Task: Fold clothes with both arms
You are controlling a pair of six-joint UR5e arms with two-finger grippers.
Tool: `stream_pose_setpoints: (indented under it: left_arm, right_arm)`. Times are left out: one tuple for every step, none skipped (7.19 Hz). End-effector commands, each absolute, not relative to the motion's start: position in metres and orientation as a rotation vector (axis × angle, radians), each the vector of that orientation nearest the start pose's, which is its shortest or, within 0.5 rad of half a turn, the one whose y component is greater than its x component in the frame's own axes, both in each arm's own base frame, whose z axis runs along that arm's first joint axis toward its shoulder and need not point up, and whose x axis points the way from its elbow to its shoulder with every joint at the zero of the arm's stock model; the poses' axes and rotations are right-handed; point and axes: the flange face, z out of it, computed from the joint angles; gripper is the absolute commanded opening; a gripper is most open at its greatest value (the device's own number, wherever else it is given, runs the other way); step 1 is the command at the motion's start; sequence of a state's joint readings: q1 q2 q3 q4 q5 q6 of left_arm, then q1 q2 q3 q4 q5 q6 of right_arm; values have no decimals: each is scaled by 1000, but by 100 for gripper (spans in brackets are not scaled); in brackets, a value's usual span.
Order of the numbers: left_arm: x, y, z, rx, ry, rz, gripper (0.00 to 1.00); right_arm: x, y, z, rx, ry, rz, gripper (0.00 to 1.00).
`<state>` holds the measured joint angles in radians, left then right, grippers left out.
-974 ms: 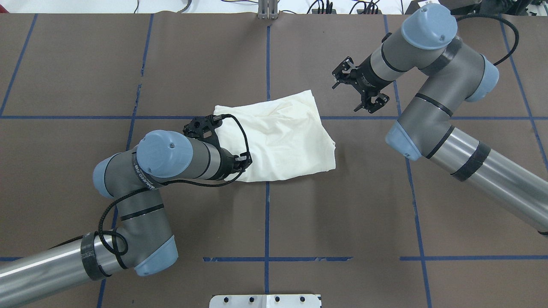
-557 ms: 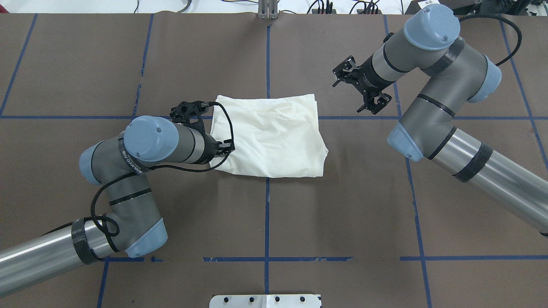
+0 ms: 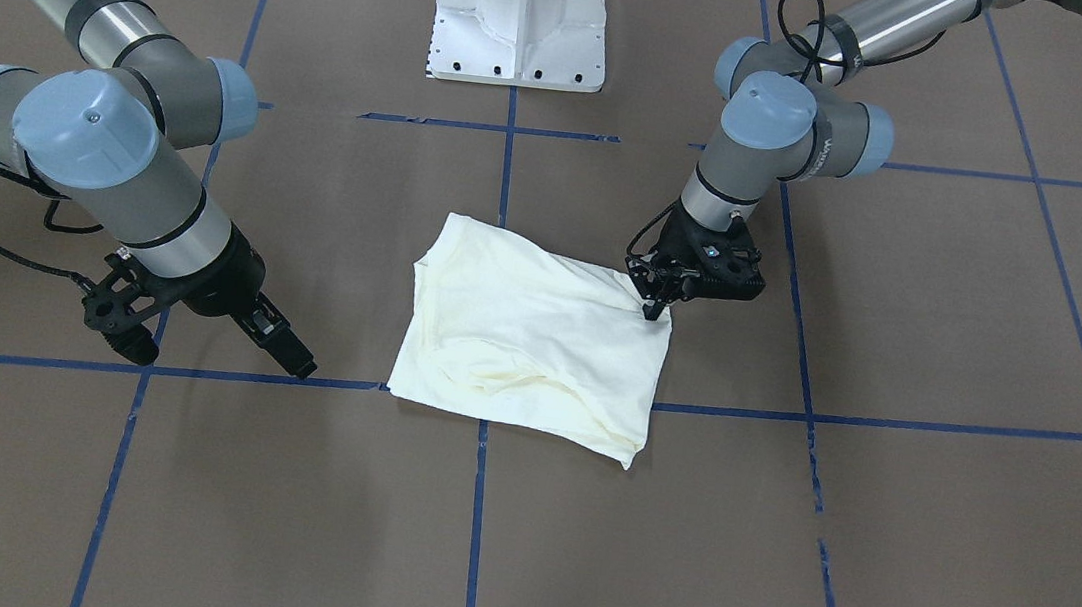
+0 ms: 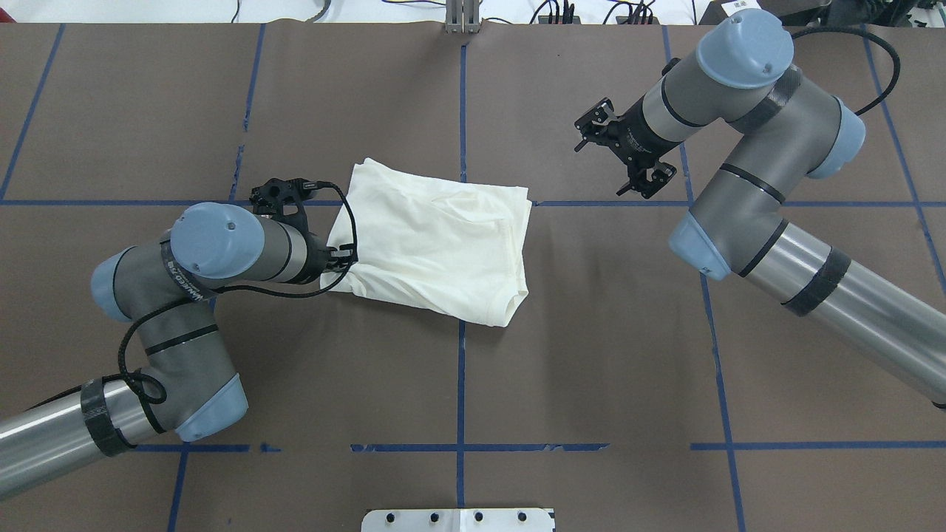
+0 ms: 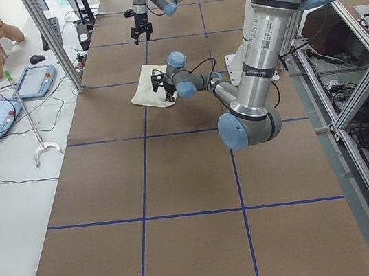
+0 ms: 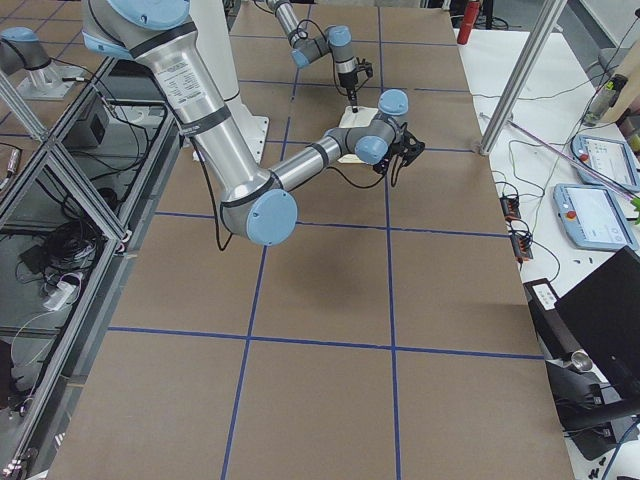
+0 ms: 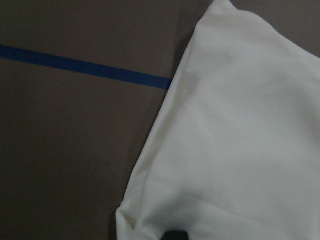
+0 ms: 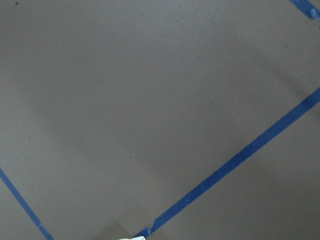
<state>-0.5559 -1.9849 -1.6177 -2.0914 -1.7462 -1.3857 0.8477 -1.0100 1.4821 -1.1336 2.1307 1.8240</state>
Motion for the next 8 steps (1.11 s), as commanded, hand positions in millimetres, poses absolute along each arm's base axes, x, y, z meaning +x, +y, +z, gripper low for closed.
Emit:
stream_pose_setpoints:
  left_arm:
    - [467, -441, 317, 185, 1045, -246, 0]
    - [448, -431, 296, 173, 1063, -240, 0]
    - [425, -419, 271, 175, 1066, -246, 0]
    - [391, -414, 252, 189, 1057, -272, 0]
    - [351, -411, 259, 210, 1050, -292, 0]
    - [317, -416, 271, 246, 1029, -246, 0]
    - [273, -434, 295, 280, 989, -182, 0]
    - [216, -454, 322, 350, 929, -85, 0]
  right_arm:
    - [-405, -580, 314, -243, -1026, 744, 100]
    - [-405, -580, 315, -243, -1025, 745, 100]
    - [-401, -580, 315, -240, -1028, 748, 100]
    - [-385, -584, 322, -233, -1026, 768, 100]
    - [-357, -582, 337, -197, -1023, 751, 100]
    - [-323, -577, 364, -136, -1008, 684, 100]
    - [-281, -574, 398, -66, -977, 613, 100]
    - [-236, -569, 435, 3, -936, 526, 100]
